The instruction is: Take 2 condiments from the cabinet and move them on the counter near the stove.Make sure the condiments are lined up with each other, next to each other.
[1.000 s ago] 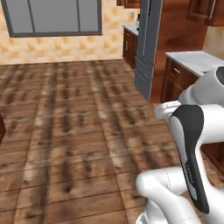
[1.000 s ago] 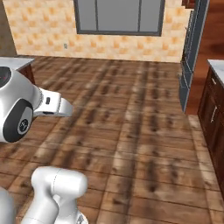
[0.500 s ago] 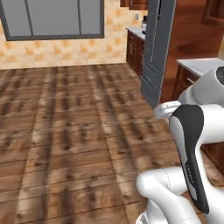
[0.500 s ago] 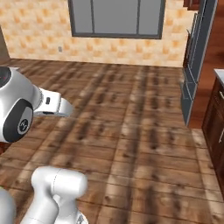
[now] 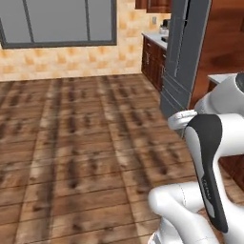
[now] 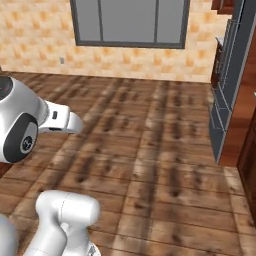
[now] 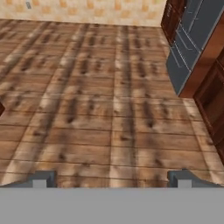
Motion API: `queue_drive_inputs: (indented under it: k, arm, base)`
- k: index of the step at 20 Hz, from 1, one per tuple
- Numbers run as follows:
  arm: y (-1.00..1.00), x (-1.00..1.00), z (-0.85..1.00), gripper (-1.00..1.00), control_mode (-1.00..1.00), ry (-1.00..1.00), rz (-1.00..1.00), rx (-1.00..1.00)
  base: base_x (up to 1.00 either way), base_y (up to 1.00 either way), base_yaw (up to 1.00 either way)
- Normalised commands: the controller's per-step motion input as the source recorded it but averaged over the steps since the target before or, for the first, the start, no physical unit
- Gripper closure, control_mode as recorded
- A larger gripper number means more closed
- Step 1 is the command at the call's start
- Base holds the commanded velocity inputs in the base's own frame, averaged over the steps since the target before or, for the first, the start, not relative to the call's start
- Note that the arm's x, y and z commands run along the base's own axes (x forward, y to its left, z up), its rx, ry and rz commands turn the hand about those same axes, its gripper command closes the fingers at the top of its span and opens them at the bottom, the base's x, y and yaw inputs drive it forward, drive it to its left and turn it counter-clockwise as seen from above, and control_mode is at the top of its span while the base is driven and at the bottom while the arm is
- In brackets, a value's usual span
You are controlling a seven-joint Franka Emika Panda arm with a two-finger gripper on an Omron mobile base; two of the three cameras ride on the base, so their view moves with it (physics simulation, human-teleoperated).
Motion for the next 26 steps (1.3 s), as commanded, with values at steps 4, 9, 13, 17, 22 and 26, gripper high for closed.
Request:
queue_drive_inputs:
  k: [4,9,13,17,22,26]
  arm:
    - [0.0,0.0,0.0,-1.0,1.0,0.0,0.0,0.0]
    - [0.0,0.0,0.0,-1.0,1.0,0.0,0.0,0.0]
    - [0.0,0.0,0.0,-1.0,1.0,0.0,0.0,0.0]
    - [0.0,0.0,0.0,-1.0,1.0,0.0,0.0,0.0]
    - [0.0,0.0,0.0,-1.0,1.0,0.0,0.0,0.0]
    - [0.0,0.0,0.0,-1.0,1.0,0.0,0.0,0.0]
  base:
    - [1.0,0.29,-0.02]
    - [1.0,0.21,-0.01]
    - [1.0,0.07,0.02]
    - [1.0,0.16,0.05]
    - [1.0,0.14,0.0]
    - [1.0,0.16,0.0]
